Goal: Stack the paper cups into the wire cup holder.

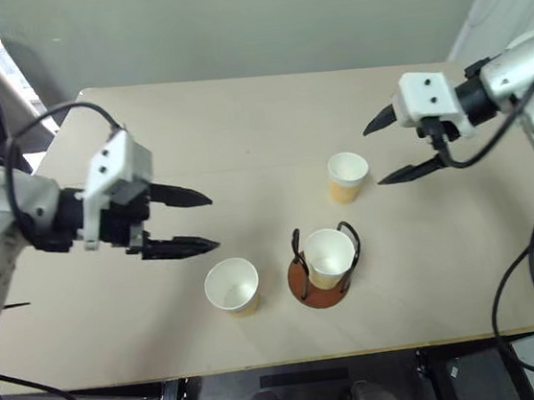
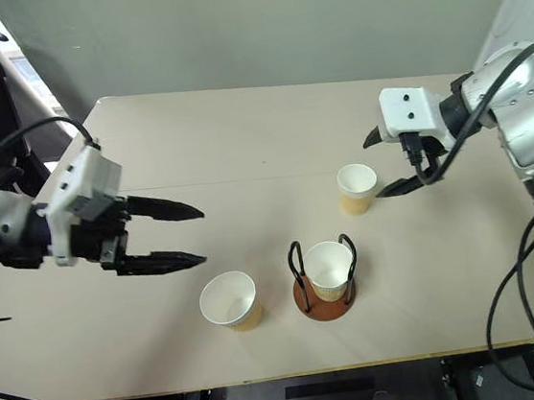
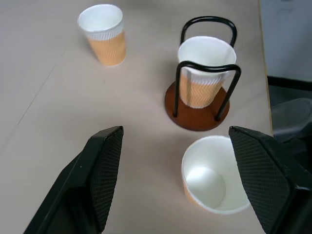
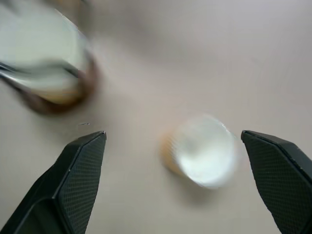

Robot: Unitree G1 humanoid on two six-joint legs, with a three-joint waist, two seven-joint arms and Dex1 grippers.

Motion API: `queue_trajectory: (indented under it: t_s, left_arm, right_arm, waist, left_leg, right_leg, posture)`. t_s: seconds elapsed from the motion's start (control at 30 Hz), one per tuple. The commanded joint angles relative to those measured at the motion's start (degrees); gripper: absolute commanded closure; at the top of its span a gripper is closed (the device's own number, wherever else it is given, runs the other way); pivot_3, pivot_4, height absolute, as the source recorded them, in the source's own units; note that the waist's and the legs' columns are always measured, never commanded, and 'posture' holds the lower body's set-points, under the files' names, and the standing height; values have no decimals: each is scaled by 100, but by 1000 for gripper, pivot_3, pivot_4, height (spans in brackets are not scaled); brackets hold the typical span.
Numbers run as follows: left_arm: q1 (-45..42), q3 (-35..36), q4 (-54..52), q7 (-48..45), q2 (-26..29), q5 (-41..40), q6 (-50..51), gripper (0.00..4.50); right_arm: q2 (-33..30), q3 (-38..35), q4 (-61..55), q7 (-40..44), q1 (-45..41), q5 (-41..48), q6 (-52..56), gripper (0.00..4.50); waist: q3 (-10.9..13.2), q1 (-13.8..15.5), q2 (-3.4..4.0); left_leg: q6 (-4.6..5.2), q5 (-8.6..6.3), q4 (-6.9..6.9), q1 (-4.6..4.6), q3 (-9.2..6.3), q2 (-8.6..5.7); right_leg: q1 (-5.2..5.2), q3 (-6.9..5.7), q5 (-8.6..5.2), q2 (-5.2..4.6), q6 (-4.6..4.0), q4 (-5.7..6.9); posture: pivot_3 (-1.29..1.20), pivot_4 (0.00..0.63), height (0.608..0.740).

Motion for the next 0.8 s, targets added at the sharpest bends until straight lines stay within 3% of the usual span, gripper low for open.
queue_trajectory:
  t_s: [0.03, 0.27, 0.53, 0.63, 0.8]
  left_arm:
    - [19, 122, -323, 190, -53, -154, 125, 780]
    - [136, 158, -383, 330, 47, -83, 208, 780]
    - [314, 299, -677, 598, 41, -276, 407, 780]
    - [371, 354, -741, 625, 91, -337, 451, 780]
    - [296, 335, -738, 652, 105, -403, 476, 780]
  right_arm:
    - [227, 172, 737, -134, -128, -514, -716, 16]
    - [895, 246, 1533, 5, -182, -835, -1299, 16]
    - [1154, 484, 1938, -343, -119, -1542, -1956, 16]
    - [1239, 471, 2091, -482, -136, -1676, -2109, 564]
    - [1260, 386, 2144, -505, -177, -1745, -2299, 2394]
  waist:
    - [1, 3, 1]
    - [1, 27, 2]
    - [1, 80, 2]
    - [1, 93, 2]
    - [1, 103, 1]
  left_leg:
    - [-1, 1, -2, -6, 1, 0]
    - [-9, 5, -34, -19, 5, 0]
    - [-13, 7, -35, -19, 4, -1]
    - [-22, 12, -35, -16, 3, 1]
    - [-29, 18, -36, -10, 3, 3]
  right_leg:
    - [-5, -1, 1, 0, 0, 3]
    - [-20, -1, 1, 0, 0, -17]
    - [-19, -2, 2, -1, -2, -16]
    - [-19, -2, 5, 0, -6, -11]
    - [-17, -4, 12, 2, -17, -8]
  posture:
    - [0, 150, 740]
    - [0, 150, 740]
    - [0, 150, 740]
    - [0, 150, 740]
    - [0, 150, 740]
